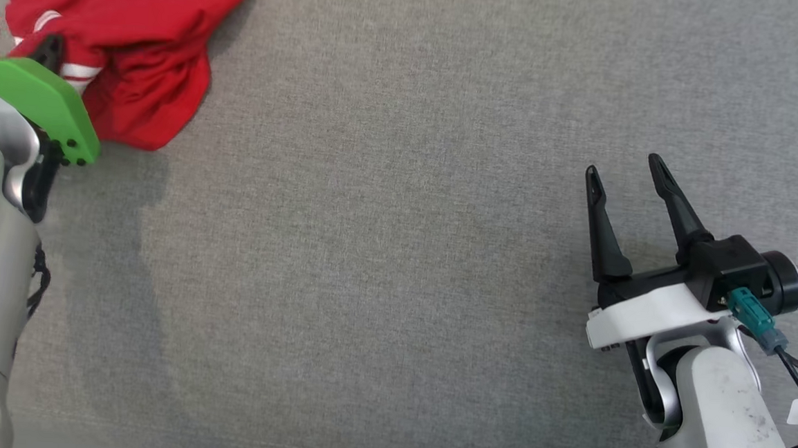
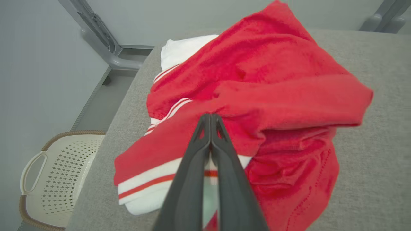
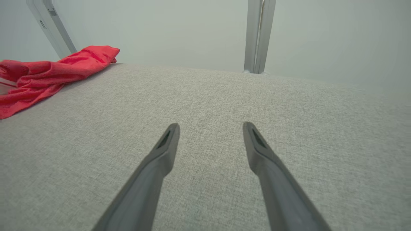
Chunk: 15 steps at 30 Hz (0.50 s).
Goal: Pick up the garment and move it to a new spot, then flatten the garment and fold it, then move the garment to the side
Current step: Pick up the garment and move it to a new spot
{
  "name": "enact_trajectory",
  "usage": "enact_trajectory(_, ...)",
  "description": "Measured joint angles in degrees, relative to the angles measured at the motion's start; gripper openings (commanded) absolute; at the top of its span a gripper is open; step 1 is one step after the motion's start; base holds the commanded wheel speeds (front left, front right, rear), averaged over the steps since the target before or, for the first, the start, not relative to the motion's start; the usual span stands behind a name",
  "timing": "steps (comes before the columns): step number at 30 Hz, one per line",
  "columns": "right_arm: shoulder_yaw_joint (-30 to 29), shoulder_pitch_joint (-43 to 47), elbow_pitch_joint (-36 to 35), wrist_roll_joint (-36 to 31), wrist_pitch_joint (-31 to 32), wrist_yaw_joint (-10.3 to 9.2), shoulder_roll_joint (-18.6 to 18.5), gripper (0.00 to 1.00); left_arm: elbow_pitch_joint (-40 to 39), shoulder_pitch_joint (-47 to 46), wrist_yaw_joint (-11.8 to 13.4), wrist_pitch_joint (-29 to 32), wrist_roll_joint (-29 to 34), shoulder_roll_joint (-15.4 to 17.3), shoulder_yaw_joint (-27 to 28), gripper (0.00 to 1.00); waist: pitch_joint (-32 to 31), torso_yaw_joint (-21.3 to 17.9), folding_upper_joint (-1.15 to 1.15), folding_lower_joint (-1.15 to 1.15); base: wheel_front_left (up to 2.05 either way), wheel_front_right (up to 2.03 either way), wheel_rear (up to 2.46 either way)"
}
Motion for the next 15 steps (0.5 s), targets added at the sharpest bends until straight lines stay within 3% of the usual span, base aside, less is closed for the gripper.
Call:
enact_trajectory(6,-0.3,-0.1,4.1,2.7,-2.4,0.00,0.0,1.00,-2.6,-2.4,0.0,-3.9,1.0,2.6,-2.5,0.00,-4.4,-1.0,0.00,0.00,0.00,0.00,0.00)
enact_trajectory(15,-1.7,2.1,9.7,6.3,-5.1,0.00,0.0,1.00,-11.3,-5.1,0.0,-1.2,1.3,3.5,-10.8,0.00,-12.3,-3.5,0.00,-0.01,0.00,0.00,0.00)
